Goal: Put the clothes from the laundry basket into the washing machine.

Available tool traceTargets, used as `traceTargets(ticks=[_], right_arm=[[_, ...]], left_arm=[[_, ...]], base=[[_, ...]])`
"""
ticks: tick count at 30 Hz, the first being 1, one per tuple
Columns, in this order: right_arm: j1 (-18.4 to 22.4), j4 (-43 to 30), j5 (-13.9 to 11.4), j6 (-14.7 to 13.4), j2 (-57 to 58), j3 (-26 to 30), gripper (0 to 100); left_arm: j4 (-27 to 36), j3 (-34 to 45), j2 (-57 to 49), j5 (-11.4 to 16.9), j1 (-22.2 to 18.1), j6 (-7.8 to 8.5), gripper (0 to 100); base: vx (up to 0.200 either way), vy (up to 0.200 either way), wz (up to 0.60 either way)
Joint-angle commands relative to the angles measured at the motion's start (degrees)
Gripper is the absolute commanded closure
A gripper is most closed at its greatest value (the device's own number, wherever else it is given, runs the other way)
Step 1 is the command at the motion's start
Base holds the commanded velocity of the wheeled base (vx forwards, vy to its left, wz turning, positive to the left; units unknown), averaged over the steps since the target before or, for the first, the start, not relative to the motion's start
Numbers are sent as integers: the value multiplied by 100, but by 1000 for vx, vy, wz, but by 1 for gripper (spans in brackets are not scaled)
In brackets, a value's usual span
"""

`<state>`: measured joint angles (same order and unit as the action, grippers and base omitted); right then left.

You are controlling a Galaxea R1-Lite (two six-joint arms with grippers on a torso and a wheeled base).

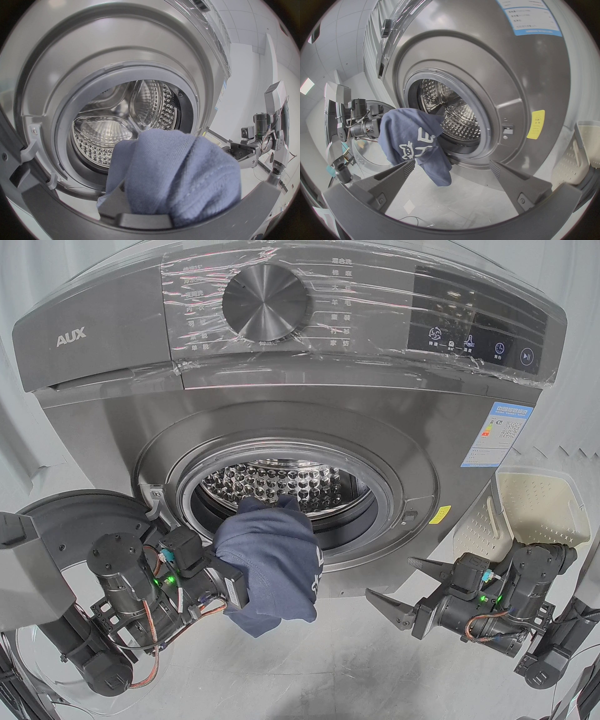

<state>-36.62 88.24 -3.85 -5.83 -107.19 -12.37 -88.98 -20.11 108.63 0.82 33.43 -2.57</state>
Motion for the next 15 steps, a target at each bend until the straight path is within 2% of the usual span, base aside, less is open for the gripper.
traceTargets(ticks=[1, 2, 5, 15], right_arm=[[-232, 1, 34, -6, 76, 42, 0], [-311, 1, 86, -24, 146, 51, 0], [-328, 1, 113, -50, 146, 60, 0], [-434, 1, 122, -59, 164, 68, 0]], left_arm=[[-23, -89, 27, -64, 217, 11, 100], [-5, -300, 97, -117, 270, -121, 100], [-5, -748, 448, -38, 252, -200, 100], [12, -2084, 1793, -73, 103, -235, 100]], base=[[0, 0, 0], [0, 0, 0], [0, 0, 0], [0, 0, 0]])
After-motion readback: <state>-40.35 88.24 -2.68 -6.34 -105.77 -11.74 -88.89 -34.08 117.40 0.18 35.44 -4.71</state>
